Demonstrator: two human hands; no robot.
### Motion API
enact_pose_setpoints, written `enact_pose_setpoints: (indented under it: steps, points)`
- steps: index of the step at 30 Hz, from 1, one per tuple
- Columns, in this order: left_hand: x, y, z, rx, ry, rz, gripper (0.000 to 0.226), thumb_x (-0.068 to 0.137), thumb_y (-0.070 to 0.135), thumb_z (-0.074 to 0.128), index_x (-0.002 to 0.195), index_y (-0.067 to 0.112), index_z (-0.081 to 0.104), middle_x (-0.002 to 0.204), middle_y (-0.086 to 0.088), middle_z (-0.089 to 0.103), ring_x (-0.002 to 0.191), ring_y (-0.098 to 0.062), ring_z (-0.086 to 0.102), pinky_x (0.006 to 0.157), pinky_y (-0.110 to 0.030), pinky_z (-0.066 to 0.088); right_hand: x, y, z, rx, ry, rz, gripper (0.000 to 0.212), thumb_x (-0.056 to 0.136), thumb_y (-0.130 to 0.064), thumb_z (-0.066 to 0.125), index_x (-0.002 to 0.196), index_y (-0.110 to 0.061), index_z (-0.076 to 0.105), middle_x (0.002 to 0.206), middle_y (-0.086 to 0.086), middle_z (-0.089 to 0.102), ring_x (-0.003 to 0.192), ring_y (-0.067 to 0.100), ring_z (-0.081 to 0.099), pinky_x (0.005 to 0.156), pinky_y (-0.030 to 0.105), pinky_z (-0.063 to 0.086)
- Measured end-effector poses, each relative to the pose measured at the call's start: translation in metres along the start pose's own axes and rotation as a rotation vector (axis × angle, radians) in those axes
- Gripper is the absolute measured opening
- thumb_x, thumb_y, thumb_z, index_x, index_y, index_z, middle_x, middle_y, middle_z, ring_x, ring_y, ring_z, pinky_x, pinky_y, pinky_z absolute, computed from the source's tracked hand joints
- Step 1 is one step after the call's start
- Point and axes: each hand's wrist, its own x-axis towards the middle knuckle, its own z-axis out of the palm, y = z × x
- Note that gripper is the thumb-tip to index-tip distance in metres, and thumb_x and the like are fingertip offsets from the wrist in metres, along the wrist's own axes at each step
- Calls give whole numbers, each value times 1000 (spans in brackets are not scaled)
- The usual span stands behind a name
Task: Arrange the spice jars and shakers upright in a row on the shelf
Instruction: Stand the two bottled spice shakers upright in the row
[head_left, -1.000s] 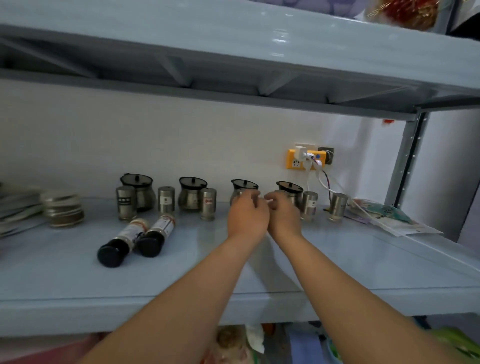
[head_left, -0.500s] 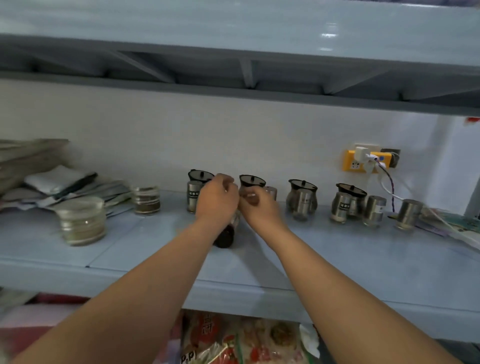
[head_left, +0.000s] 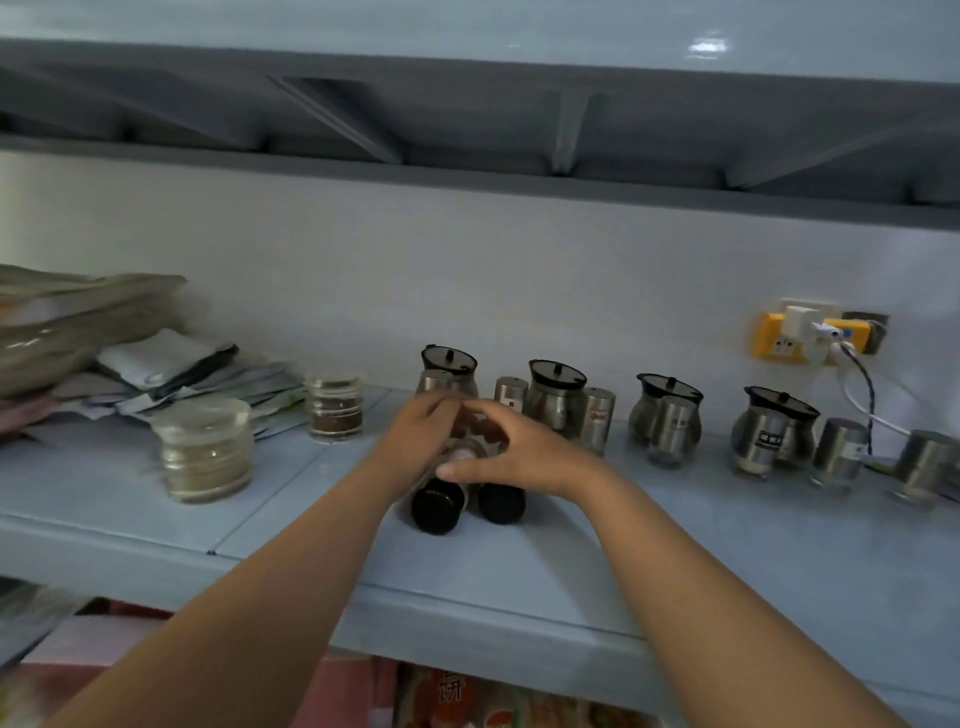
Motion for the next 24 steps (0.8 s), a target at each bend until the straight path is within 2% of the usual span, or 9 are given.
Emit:
enact_pose_setpoints:
  steps: [3,5,6,9,12,15,17,20,24]
  points:
    - [2,-7,-3,-97,28,-20,26,96,11,38,102,9,64,86,2,68,78,-11,65,61,-12,53,0,4,0,-14,-32,-27,82,67,-42,81,137,-41,38,126,-24,47,119,-3,45,91,10,36]
    - [5,-9,-5,-147,27,-41,27,97,14,39,103,9,64,81,3,66,68,-7,66,60,-18,53,-3,3,1,-77,-55,-59,86,66,-42,82,139,-41,36,126,-27,42,118,-6,41,89,7,32]
    - [7,-9,-6,-163,26,-46,27,97,15,39,103,9,64,81,3,65,64,-5,66,63,-21,54,-5,2,2,-146,-61,-74,90,65,-44,82,140,-40,33,129,-25,39,120,-5,38,93,9,31]
    - [8,-9,-7,-156,22,-55,28,96,17,39,106,9,64,84,4,64,70,-10,65,70,-29,54,-9,2,5,-374,-43,-102,101,58,-60,79,142,-45,24,141,-17,31,131,6,29,113,33,25]
    - [5,-9,-7,-163,9,-80,28,96,17,39,108,8,62,85,-4,65,73,-18,65,69,-30,54,-12,0,7,-436,-55,-103,105,55,-63,79,141,-47,21,139,-16,30,132,9,28,116,41,20]
    - [4,-10,-8,-154,-6,-104,27,96,19,39,106,9,62,88,-13,67,78,-25,65,70,-31,54,-15,0,9,-472,-43,-103,98,56,-59,80,138,-47,28,138,-14,33,128,9,32,114,40,21]
    - [4,-10,-8,-150,-13,-114,26,96,20,39,106,11,62,83,-10,67,73,-21,65,65,-27,53,-15,1,11,-472,-12,-124,87,57,-59,79,132,-44,38,133,-14,37,121,7,36,114,43,21]
    - [2,-9,-7,-151,-16,-132,26,96,19,38,106,11,61,74,-4,66,64,-15,61,57,-21,49,-13,4,15,-486,45,-168,64,60,-58,77,115,-42,50,125,-16,41,114,4,38,116,47,12]
    - [3,-8,-8,-169,-16,-142,26,95,20,39,104,12,62,76,-6,67,71,-19,62,66,-27,49,-10,7,14,-363,82,-217,54,60,-52,76,108,-40,54,113,-14,47,109,9,48,106,43,33]
